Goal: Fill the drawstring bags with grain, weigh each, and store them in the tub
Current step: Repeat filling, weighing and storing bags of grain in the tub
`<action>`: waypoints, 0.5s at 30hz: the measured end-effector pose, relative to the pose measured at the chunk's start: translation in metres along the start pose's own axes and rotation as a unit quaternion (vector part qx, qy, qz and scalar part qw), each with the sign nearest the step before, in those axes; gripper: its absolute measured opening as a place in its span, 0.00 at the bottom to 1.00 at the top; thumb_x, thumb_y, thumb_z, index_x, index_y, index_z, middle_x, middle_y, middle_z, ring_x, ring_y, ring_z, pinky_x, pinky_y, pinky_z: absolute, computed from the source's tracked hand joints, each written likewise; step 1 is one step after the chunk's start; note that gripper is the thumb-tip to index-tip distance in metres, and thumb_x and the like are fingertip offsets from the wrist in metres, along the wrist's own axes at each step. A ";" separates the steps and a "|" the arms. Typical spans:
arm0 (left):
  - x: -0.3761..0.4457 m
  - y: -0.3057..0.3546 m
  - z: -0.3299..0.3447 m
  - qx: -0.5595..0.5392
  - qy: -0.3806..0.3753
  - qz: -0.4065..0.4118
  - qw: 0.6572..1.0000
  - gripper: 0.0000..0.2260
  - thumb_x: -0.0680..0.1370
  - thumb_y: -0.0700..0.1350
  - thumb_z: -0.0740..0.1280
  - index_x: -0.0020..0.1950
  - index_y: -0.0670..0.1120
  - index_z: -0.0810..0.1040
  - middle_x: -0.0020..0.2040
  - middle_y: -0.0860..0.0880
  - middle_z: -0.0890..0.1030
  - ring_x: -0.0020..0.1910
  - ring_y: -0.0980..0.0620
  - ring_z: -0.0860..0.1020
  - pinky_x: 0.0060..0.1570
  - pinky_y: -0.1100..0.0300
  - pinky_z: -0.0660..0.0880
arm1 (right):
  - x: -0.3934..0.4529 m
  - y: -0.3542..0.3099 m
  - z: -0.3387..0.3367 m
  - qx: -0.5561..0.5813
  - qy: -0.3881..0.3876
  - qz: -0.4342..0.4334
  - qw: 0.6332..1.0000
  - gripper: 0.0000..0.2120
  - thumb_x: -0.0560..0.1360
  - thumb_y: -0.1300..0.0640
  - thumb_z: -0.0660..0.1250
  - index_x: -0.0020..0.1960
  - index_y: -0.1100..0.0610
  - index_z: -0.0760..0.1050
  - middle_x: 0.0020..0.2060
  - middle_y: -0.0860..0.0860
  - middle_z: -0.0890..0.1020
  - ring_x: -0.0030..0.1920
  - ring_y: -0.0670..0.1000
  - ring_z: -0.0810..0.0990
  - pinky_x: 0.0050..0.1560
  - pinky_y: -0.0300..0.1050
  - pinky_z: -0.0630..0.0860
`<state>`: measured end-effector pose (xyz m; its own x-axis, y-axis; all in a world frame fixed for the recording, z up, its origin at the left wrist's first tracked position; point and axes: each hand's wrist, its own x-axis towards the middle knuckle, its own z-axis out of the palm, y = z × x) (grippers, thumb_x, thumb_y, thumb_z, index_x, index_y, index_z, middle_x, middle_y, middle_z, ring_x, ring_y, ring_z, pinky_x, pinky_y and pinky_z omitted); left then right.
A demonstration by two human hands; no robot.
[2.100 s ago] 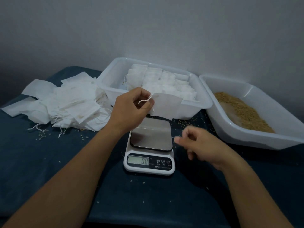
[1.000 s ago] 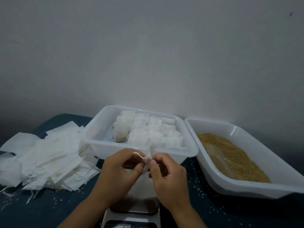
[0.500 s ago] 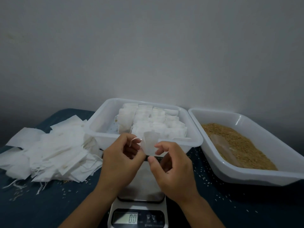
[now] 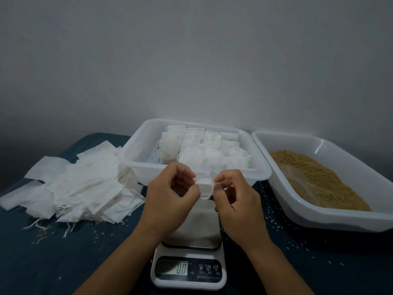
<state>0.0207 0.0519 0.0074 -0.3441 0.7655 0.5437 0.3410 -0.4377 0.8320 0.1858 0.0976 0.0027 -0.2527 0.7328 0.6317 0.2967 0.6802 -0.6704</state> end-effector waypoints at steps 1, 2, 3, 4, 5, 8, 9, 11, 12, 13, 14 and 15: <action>0.000 0.000 -0.001 -0.004 0.003 -0.009 1.000 0.11 0.70 0.40 0.73 0.44 0.55 0.77 0.39 0.53 0.82 0.37 0.53 0.81 0.39 0.63 0.78 | 0.000 0.001 0.000 -0.022 -0.014 -0.017 1.000 0.07 0.79 0.60 0.66 0.52 0.48 0.77 0.41 0.42 0.80 0.36 0.48 0.80 0.36 0.40 0.75; 0.000 0.001 -0.001 -0.011 0.003 -0.020 1.000 0.11 0.70 0.40 0.72 0.43 0.56 0.77 0.39 0.52 0.82 0.37 0.54 0.80 0.39 0.63 0.78 | 0.000 0.001 -0.001 -0.048 -0.029 -0.038 0.998 0.08 0.78 0.61 0.65 0.51 0.50 0.78 0.42 0.42 0.79 0.38 0.47 0.79 0.37 0.39 0.74; 0.000 0.001 -0.002 -0.019 0.001 -0.029 0.999 0.11 0.70 0.40 0.72 0.43 0.56 0.77 0.38 0.53 0.81 0.36 0.55 0.80 0.38 0.63 0.78 | 0.000 0.002 -0.002 -0.076 -0.041 -0.062 0.994 0.07 0.77 0.61 0.65 0.51 0.51 0.79 0.44 0.43 0.78 0.40 0.46 0.78 0.38 0.39 0.74; 0.001 0.002 -0.002 -0.027 -0.002 -0.036 0.999 0.11 0.70 0.40 0.72 0.42 0.56 0.77 0.37 0.53 0.81 0.36 0.56 0.79 0.38 0.63 0.77 | 0.000 0.002 -0.003 -0.099 -0.052 -0.083 0.990 0.08 0.78 0.60 0.64 0.51 0.52 0.80 0.45 0.43 0.78 0.40 0.46 0.77 0.38 0.41 0.75; 0.001 0.002 -0.002 -0.034 -0.004 -0.039 0.999 0.10 0.70 0.40 0.72 0.41 0.56 0.77 0.37 0.54 0.81 0.35 0.57 0.78 0.38 0.65 0.76 | 0.001 0.001 -0.004 -0.119 -0.061 -0.100 0.986 0.09 0.79 0.58 0.63 0.52 0.52 0.82 0.46 0.43 0.78 0.40 0.45 0.77 0.37 0.42 0.76; 0.003 0.003 -0.003 -0.047 -0.013 -0.040 0.998 0.10 0.71 0.40 0.72 0.41 0.55 0.77 0.36 0.54 0.81 0.35 0.59 0.78 0.37 0.66 0.76 | 0.006 -0.004 -0.008 -0.178 -0.093 -0.122 0.972 0.16 0.78 0.53 0.60 0.60 0.48 0.83 0.49 0.42 0.76 0.39 0.43 0.76 0.33 0.39 0.75; 0.003 0.003 -0.003 -0.047 -0.021 -0.040 0.998 0.10 0.71 0.40 0.72 0.41 0.56 0.77 0.36 0.53 0.81 0.34 0.58 0.79 0.37 0.65 0.77 | 0.007 -0.006 -0.009 -0.195 -0.108 -0.119 0.968 0.18 0.77 0.51 0.60 0.63 0.46 0.82 0.49 0.41 0.75 0.38 0.43 0.75 0.33 0.39 0.74; 0.002 0.002 -0.004 -0.031 -0.040 -0.036 0.998 0.10 0.71 0.40 0.71 0.42 0.56 0.78 0.37 0.53 0.81 0.35 0.58 0.79 0.37 0.65 0.77 | 0.008 -0.010 -0.011 -0.220 -0.134 -0.121 0.959 0.19 0.75 0.49 0.61 0.64 0.44 0.81 0.48 0.41 0.73 0.37 0.42 0.71 0.32 0.37 0.72; 0.003 0.002 -0.005 -0.023 -0.050 -0.039 0.998 0.10 0.71 0.40 0.71 0.43 0.56 0.78 0.37 0.53 0.82 0.35 0.58 0.79 0.38 0.65 0.77 | 0.007 -0.010 -0.012 -0.232 -0.140 -0.132 0.953 0.18 0.75 0.47 0.63 0.62 0.45 0.81 0.47 0.42 0.71 0.36 0.42 0.69 0.32 0.36 0.70; 0.004 0.002 -0.005 -0.020 -0.058 -0.047 0.997 0.09 0.71 0.41 0.72 0.43 0.56 0.79 0.37 0.53 0.82 0.35 0.57 0.80 0.38 0.65 0.77 | 0.007 -0.010 -0.013 -0.243 -0.138 -0.147 0.949 0.15 0.75 0.46 0.65 0.58 0.46 0.83 0.46 0.42 0.71 0.36 0.41 0.67 0.31 0.36 0.68; 0.005 0.003 -0.006 -0.023 -0.063 -0.057 0.996 0.09 0.71 0.41 0.72 0.43 0.56 0.79 0.37 0.53 0.82 0.35 0.57 0.80 0.39 0.65 0.77 | 0.008 -0.010 -0.014 -0.247 -0.127 -0.164 0.947 0.11 0.75 0.45 0.67 0.53 0.47 0.84 0.44 0.43 0.71 0.37 0.41 0.65 0.31 0.37 0.67; 0.006 0.003 -0.006 -0.031 -0.065 -0.067 0.995 0.09 0.71 0.41 0.72 0.43 0.56 0.80 0.37 0.53 0.82 0.35 0.56 0.80 0.39 0.65 0.78 | 0.008 -0.009 -0.014 -0.244 -0.109 -0.183 0.946 0.09 0.76 0.45 0.70 0.48 0.49 0.84 0.44 0.44 0.72 0.37 0.40 0.65 0.30 0.38 0.67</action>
<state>0.0142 0.0519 0.0137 -0.2646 0.8716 0.4126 0.2436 -0.3536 0.9031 0.1940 0.0974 0.0191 -0.5887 0.4721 0.6562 0.5296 0.8385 -0.1281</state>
